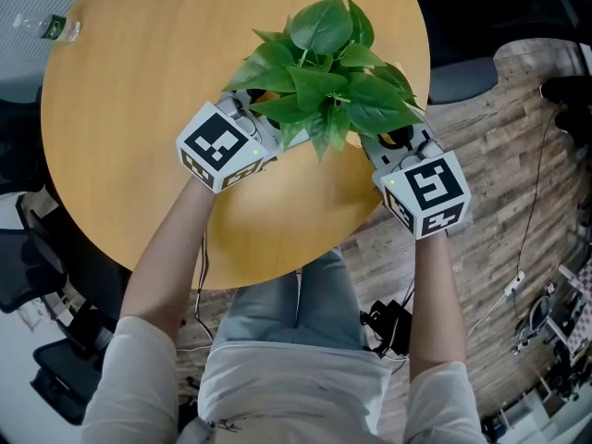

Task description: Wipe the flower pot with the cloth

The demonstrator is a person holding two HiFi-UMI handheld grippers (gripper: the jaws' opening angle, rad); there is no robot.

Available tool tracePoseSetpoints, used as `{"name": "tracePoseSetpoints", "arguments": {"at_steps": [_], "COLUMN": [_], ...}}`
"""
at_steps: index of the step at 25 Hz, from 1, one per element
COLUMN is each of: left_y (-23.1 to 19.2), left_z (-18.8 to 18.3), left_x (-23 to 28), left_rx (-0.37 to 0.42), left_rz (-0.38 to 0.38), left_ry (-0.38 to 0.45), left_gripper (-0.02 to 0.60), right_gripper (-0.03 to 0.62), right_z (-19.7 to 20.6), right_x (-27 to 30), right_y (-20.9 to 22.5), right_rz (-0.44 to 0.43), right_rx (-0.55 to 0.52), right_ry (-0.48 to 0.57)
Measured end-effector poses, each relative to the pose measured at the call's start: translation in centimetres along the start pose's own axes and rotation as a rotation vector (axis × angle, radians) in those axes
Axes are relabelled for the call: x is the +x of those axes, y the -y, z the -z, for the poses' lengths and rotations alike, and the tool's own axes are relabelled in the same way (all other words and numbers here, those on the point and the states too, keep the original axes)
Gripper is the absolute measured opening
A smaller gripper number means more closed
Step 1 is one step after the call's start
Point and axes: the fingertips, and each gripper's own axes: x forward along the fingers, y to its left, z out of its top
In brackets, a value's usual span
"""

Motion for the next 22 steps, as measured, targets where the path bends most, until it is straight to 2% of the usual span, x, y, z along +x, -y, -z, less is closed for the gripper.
{"name": "tracePoseSetpoints", "arguments": {"at_steps": [22], "left_y": [1.0], "left_z": [0.4], "left_x": [0.3], "left_rx": [-0.047], "left_rz": [-0.171], "left_ry": [-0.033], "left_gripper": [0.465], "right_gripper": [0.055], "right_z": [2.0], "right_x": [-0.8], "right_y": [-2.9], "right_rz": [-0.033], "right_rx": [0.019], "right_ry": [0.005]}}
